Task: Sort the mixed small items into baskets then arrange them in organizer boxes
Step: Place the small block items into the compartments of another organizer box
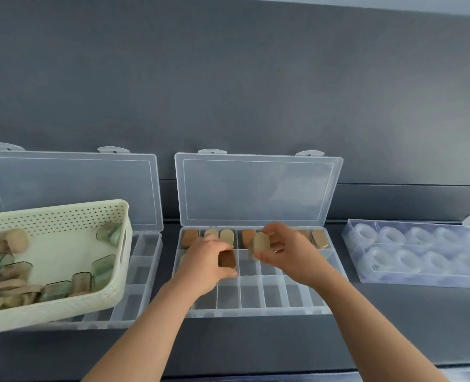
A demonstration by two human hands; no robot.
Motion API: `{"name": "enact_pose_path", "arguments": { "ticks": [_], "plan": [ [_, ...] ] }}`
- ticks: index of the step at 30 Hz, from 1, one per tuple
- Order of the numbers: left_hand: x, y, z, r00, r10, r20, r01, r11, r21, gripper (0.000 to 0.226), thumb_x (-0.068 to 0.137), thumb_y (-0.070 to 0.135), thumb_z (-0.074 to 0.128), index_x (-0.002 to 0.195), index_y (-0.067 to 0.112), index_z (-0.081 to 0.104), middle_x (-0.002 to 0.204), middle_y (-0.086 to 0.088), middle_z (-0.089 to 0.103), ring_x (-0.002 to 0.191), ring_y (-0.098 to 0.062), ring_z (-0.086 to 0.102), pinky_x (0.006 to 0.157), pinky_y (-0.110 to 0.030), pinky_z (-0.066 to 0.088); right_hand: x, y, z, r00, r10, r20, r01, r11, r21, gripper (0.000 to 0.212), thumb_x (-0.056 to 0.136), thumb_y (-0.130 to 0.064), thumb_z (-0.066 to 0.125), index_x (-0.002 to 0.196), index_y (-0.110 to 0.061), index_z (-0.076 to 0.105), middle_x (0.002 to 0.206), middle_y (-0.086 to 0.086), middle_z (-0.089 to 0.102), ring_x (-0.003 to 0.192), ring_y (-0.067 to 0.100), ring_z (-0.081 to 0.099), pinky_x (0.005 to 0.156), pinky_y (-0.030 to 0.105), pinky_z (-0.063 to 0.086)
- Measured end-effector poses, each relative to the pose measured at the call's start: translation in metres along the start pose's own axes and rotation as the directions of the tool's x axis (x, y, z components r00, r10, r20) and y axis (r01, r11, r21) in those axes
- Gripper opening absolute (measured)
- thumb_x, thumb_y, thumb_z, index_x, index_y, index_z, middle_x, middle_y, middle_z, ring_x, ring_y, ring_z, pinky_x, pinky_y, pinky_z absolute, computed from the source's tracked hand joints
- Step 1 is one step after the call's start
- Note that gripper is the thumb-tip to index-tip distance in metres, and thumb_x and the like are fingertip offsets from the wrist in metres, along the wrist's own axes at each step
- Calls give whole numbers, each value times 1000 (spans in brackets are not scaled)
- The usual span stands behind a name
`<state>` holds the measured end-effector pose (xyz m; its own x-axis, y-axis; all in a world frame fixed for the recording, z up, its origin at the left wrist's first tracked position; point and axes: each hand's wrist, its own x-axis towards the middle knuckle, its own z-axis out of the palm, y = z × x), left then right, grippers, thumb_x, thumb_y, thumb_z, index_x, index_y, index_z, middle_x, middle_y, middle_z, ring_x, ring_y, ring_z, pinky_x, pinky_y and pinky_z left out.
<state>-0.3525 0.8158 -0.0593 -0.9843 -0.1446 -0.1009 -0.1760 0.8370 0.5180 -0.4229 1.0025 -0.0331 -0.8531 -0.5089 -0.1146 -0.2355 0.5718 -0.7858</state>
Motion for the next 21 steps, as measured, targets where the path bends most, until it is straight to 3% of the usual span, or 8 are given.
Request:
{"name": "enact_pose_path", "arguments": {
  "ticks": [7, 11, 21],
  "plan": [
    [-7, -3, -4, 999, -23, -28, 21, 997, -76, 59, 79, 35, 74, 133, 26, 52, 129, 10, 49, 121, -13, 42, 105, -32, 36, 4, 4, 20, 995, -75, 69, 89, 966, -243, 45, 81, -32, 71, 122, -21, 56, 108, -7, 58, 92, 9, 57, 83, 24, 51],
    [-14, -11, -8, 995, -52, -83, 53, 999, 0, 48, 85, 37, 66, 130, 25, 54, 129, 9, 49, 120, -12, 42, 102, -29, 35, 6, 9, 29, 997, -61, 54, 77, 932, -355, 52, 81, -37, 69, 128, -21, 54, 119, -3, 49, 97, 12, 54, 85, 24, 49],
    [-18, -16, -10, 997, -8, -71, 7, 1000, -6, 38, 87, 17, 65, 124, 24, 60, 128, 10, 52, 113, -8, 49, 95, -18, 37, 4, 7, 33, 999, -15, 31, 27, 917, -397, 55, 82, -45, 67, 130, -23, 52, 129, -3, 47, 112, 16, 52, 93, 29, 50]
  ]
}}
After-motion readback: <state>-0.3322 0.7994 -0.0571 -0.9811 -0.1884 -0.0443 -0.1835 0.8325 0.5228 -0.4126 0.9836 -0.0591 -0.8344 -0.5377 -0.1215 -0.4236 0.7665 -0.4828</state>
